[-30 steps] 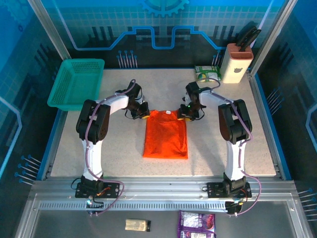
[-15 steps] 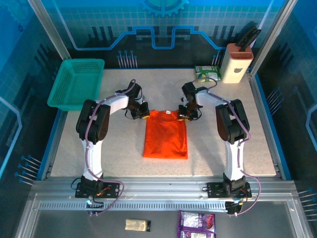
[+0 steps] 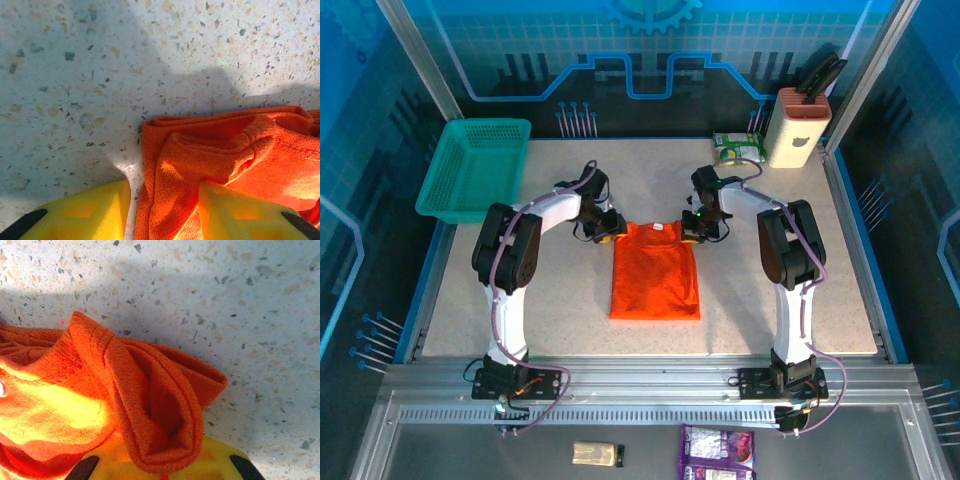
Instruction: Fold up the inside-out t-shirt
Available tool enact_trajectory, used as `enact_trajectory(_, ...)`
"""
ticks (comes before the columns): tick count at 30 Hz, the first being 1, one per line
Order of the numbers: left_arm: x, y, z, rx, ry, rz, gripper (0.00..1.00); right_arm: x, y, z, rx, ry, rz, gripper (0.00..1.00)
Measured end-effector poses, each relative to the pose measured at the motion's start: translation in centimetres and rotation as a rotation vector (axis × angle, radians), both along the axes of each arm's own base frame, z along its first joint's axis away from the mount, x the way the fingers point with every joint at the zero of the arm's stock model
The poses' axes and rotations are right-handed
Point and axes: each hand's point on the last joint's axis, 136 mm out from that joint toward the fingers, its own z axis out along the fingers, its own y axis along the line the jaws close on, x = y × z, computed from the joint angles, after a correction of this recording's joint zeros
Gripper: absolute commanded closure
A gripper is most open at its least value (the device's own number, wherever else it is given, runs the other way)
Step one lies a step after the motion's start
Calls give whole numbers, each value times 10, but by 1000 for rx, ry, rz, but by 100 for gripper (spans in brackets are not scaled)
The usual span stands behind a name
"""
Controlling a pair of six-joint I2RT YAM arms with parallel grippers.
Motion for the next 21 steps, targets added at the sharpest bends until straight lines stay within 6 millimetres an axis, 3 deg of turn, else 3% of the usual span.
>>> enact_trajectory(13, -3, 2, -6, 204, 13, -23, 75, 0, 0, 0, 2, 0, 2, 90)
enact_trajectory(21, -3, -3, -7, 274, 4, -39, 93, 0, -1, 0, -1, -2, 2, 89)
